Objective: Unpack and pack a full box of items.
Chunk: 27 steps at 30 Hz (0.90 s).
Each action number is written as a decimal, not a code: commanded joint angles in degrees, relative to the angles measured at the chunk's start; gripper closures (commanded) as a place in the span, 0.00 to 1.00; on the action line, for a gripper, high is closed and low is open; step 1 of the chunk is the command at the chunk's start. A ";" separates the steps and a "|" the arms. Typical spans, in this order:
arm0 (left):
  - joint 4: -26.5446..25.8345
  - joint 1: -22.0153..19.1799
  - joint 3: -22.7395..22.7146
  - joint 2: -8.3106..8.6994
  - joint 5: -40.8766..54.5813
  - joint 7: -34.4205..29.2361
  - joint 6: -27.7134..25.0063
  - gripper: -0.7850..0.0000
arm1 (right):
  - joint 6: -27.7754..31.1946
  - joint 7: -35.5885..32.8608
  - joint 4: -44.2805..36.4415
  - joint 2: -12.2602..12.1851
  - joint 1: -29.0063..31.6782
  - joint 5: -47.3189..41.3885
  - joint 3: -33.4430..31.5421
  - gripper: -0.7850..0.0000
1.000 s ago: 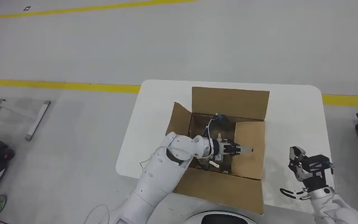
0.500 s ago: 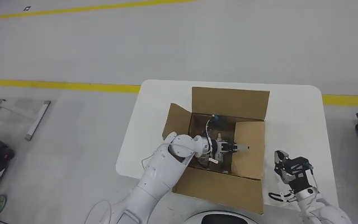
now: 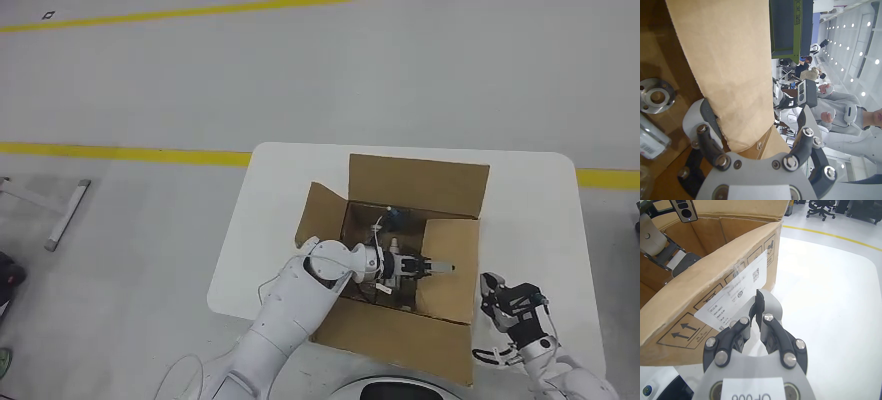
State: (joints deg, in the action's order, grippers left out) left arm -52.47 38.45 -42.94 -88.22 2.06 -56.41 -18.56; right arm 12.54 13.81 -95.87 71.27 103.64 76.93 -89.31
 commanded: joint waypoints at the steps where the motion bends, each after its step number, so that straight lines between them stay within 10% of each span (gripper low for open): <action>1: -0.32 0.14 -0.24 -0.11 1.69 -0.60 -0.52 0.00 | 0.03 -0.13 -0.03 0.00 -0.15 0.02 0.16 1.00; 18: -10.27 0.05 0.03 -0.52 7.27 -5.43 -1.15 0.00 | -5.60 0.44 -5.28 0.16 2.85 -10.60 -6.37 1.00; 20: -11.35 -0.61 1.41 -1.09 7.66 -5.72 -1.35 0.00 | -5.29 -0.61 -6.50 0.10 4.02 -14.55 -9.08 0.72; 27: -9.63 -4.25 8.72 -4.27 5.87 -5.37 -2.59 0.00 | 0.90 -9.26 -7.38 -0.39 7.04 -33.21 -19.96 0.58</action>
State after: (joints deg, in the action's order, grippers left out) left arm -62.68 34.70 -35.37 -91.99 8.18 -61.91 -20.83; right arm 12.78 6.09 -103.26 70.93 110.42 46.40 -108.09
